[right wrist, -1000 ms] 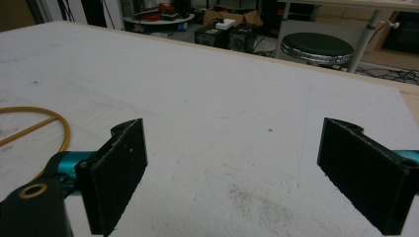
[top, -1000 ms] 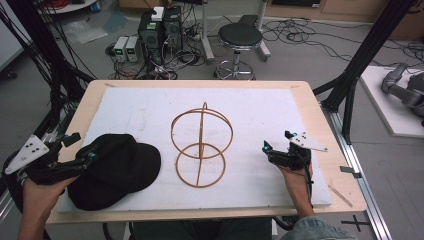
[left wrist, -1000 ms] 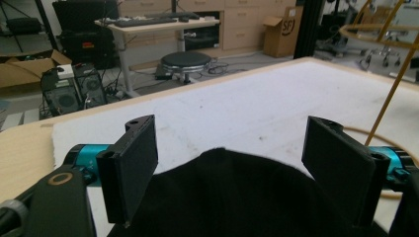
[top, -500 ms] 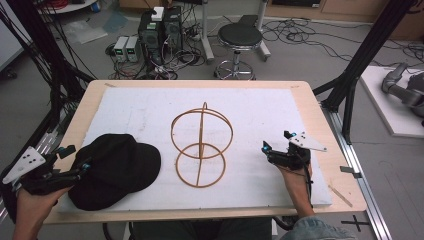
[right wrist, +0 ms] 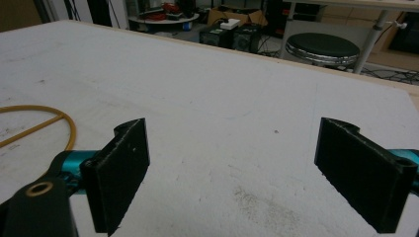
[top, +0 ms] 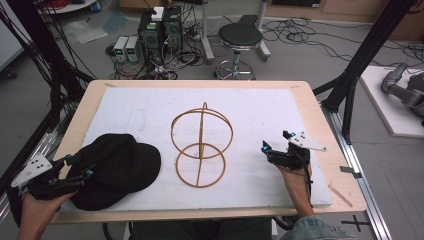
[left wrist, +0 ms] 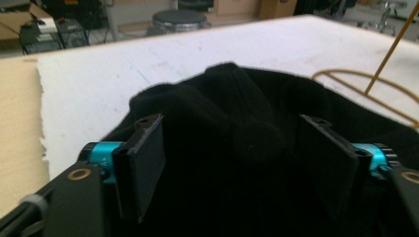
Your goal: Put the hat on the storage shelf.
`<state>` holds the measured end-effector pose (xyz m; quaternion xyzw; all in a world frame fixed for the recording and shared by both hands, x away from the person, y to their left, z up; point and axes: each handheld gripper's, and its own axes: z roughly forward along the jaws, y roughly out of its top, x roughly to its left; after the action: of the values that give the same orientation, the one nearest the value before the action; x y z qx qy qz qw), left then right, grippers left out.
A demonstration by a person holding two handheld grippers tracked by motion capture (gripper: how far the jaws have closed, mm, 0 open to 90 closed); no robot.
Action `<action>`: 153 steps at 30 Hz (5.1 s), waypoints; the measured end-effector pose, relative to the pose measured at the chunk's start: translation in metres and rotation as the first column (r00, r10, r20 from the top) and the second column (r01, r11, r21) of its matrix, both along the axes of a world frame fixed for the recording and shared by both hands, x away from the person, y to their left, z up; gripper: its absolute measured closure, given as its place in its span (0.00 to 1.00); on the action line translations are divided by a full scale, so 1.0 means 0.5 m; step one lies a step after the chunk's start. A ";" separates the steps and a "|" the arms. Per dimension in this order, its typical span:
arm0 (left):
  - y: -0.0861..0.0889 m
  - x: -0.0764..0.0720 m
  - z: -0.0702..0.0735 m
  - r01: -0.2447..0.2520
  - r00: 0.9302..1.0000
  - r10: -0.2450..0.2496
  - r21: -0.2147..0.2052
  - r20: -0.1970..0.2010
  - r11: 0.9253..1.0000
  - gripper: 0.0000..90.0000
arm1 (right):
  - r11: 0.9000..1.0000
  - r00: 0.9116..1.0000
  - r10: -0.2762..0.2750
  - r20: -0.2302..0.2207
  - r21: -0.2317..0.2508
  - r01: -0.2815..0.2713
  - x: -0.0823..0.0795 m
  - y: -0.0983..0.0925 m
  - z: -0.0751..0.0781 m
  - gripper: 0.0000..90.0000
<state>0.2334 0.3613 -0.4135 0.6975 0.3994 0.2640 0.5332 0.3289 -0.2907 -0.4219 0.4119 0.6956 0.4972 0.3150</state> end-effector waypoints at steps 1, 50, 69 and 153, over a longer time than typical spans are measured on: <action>-0.001 0.001 -0.002 0.004 1.000 -0.004 0.010 -0.009 1.000 0.32 | 1.000 1.000 0.000 0.000 0.000 0.000 0.000 0.000 0.000 0.15; -0.031 -0.010 0.067 0.103 0.991 -0.085 -0.189 0.104 0.976 0.80 | 1.000 1.000 -0.004 -0.017 0.006 0.004 -0.005 -0.006 0.000 0.15; -0.014 -0.037 0.168 0.118 0.969 -0.055 -0.252 0.242 0.961 0.80 | 1.000 1.000 -0.001 -0.026 0.011 0.001 -0.006 -0.008 -0.001 0.15; -0.361 0.196 0.304 0.474 0.881 -0.429 -0.351 0.201 0.808 0.79 | 1.000 0.999 0.026 -0.038 0.009 -0.025 0.002 -0.001 -0.005 0.15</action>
<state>0.3312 0.1809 -0.2618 0.6359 0.2358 0.0836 0.7301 0.3297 -0.2912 -0.4244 0.4137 0.7046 0.4963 0.2935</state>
